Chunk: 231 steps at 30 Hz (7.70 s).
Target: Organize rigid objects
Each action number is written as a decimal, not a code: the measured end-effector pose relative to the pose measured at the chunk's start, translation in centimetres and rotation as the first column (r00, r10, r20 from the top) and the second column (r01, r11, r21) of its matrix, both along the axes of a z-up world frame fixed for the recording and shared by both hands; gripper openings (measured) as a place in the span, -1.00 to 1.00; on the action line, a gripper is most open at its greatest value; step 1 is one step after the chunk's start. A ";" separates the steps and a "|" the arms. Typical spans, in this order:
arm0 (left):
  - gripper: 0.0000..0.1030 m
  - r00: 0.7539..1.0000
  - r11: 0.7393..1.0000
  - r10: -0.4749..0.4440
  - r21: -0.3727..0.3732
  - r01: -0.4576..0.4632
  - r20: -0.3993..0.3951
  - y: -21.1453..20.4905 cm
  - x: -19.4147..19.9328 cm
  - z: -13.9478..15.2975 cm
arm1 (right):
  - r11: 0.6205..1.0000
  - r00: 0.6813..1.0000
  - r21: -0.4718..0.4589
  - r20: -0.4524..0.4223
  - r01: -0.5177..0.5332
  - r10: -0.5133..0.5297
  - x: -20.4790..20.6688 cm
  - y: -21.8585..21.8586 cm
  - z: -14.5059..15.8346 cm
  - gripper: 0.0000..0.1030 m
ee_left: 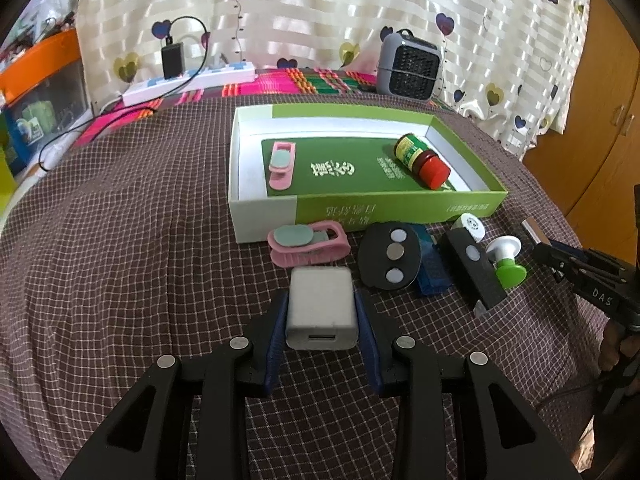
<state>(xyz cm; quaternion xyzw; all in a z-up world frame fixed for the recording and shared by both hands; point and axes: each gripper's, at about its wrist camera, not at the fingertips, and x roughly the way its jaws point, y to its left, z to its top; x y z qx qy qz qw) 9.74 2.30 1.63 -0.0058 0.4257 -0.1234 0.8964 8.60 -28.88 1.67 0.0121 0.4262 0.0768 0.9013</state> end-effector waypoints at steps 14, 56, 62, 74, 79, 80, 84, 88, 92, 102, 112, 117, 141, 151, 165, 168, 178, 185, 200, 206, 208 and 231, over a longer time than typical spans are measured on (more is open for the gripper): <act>-0.38 0.999 1.000 -0.005 -0.006 0.006 0.032 0.3 -0.8 1.2 | 1.000 1.000 0.001 0.018 -0.006 0.006 -0.4 0.3 0.8 -0.54; -0.38 0.996 0.998 -0.060 -0.021 0.061 0.062 -2.2 9.2 3.7 | 0.992 0.992 0.037 0.031 -0.124 0.123 8.9 4.4 4.9 -0.54; -0.38 0.997 0.998 -0.063 -0.020 0.064 0.047 -2.6 11.1 2.8 | 0.990 0.991 0.032 -0.003 -0.134 0.134 11.3 5.3 4.1 -0.54; -0.38 0.998 0.998 -0.067 0.001 0.067 0.016 -3.0 13.2 1.3 | 0.990 0.988 0.023 -0.063 -0.140 0.141 14.2 6.3 1.9 -0.54; -0.38 0.997 0.997 -0.074 0.011 0.074 0.009 -3.4 13.6 0.8 | 0.988 0.985 0.021 -0.071 -0.156 0.157 14.9 7.0 1.3 -0.54; -0.38 0.997 0.997 -0.074 0.012 0.074 0.006 -3.4 13.7 0.7 | 0.987 0.984 0.020 -0.078 -0.158 0.159 15.0 7.1 1.1 -0.54; -0.38 0.997 0.997 -0.072 0.018 0.072 0.010 -3.4 13.8 0.6 | 0.988 0.984 0.022 -0.086 -0.156 0.157 15.4 7.1 0.7 -0.54; -0.38 0.997 0.997 -0.073 0.024 0.073 0.013 -3.5 13.9 0.6 | 0.986 0.982 0.018 -0.086 -0.165 0.166 15.7 7.4 0.7 -0.54; -0.38 0.997 0.997 -0.075 0.024 0.074 0.013 -3.5 14.0 0.6 | 0.985 0.981 0.012 -0.092 -0.173 0.174 16.0 7.8 0.5 -0.54; -0.38 0.997 0.997 -0.074 0.023 0.074 0.009 -3.5 14.1 0.6 | 0.985 0.981 0.000 -0.093 -0.170 0.170 16.4 8.0 0.2 -0.54; -0.38 0.997 0.997 -0.078 0.020 0.078 0.003 -3.6 14.1 0.6 | 0.986 0.982 -0.009 -0.092 -0.164 0.162 16.3 8.2 0.1 -0.54; -0.38 0.997 0.997 -0.078 0.020 0.078 0.003 -3.6 14.1 0.6 | 0.988 0.984 -0.004 -0.090 -0.156 0.155 16.3 8.1 0.1 -0.54; -0.36 0.996 0.996 -0.086 0.037 0.085 0.023 -3.5 12.7 1.2 | 0.988 0.987 0.021 -0.050 -0.151 0.152 14.7 7.9 1.1 -0.38; -0.36 0.996 0.997 -0.075 0.031 0.073 0.049 -3.1 11.0 2.3 | 0.990 0.990 0.028 -0.024 -0.138 0.139 13.3 7.7 2.2 -0.30; -0.35 0.995 1.000 -0.026 0.005 0.025 0.097 -0.6 7.4 4.0 | 0.992 0.994 0.053 0.021 -0.110 0.109 9.7 6.7 3.9 -0.30; -0.35 0.994 1.000 -0.008 -0.008 0.009 0.105 0.2 6.5 4.2 | 0.993 0.995 0.057 0.027 -0.102 0.100 8.8 6.4 3.9 -0.29; -0.33 0.993 0.998 0.037 -0.045 -0.032 0.114 2.8 3.6 4.0 | 0.994 0.997 0.084 0.047 -0.065 0.061 5.5 5.3 3.9 -0.05; -0.30 0.995 0.997 0.034 -0.071 -0.027 0.097 3.6 2.2 3.0 | 0.993 0.998 0.111 0.036 -0.050 0.046 2.7 4.9 2.9 -0.05; -0.23 0.998 0.986 -0.051 -0.160 0.055 0.024 3.3 2.7 0.9 | 0.993 1.000 0.120 -0.009 -0.010 0.011 0.5 5.9 1.1 -0.01; -0.23 0.997 0.982 -0.074 -0.171 0.075 0.009 2.8 3.2 0.4 | 0.995 1.000 0.098 -0.020 0.012 -0.010 0.6 5.9 0.6 0.04; -0.23 0.996 0.981 -0.091 -0.172 0.091 0.004 2.5 3.2 0.3 | 0.996 1.000 0.084 -0.023 0.020 -0.018 0.6 5.7 0.5 0.09; -0.23 0.994 0.987 -0.105 -0.118 0.107 0.020 1.3 4.0 0.5 | 0.999 0.997 -0.001 -0.052 0.051 -0.051 0.4 4.3 -0.6 0.10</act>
